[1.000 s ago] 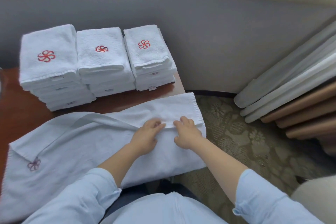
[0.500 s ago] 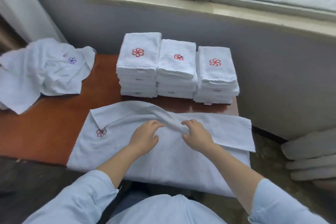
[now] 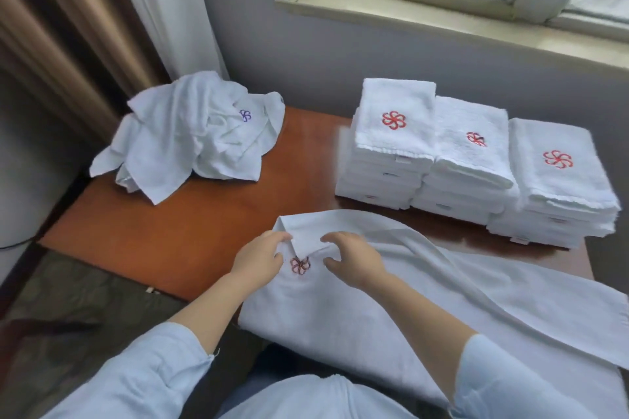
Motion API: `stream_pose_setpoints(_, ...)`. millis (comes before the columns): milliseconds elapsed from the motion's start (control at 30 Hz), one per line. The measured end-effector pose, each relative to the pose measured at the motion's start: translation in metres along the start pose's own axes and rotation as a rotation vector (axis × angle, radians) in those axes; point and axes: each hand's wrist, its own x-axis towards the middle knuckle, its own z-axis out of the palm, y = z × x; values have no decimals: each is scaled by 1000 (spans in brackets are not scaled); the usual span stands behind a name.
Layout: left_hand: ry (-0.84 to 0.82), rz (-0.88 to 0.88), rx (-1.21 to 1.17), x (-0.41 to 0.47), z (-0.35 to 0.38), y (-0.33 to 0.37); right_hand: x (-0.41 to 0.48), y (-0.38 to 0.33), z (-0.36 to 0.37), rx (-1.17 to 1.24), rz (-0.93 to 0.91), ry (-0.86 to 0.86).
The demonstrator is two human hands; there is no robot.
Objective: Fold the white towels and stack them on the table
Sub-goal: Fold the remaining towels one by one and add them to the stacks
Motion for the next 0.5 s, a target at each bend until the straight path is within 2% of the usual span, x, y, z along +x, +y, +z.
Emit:
stream_pose_setpoints(233, -125, 109, -59, 59, -19, -48, 47, -35, 45, -18, 174, 16)
stream_pose_setpoints(500, -242, 191, -2, 103, -28, -58, 63, -53, 65, -303, 225, 105)
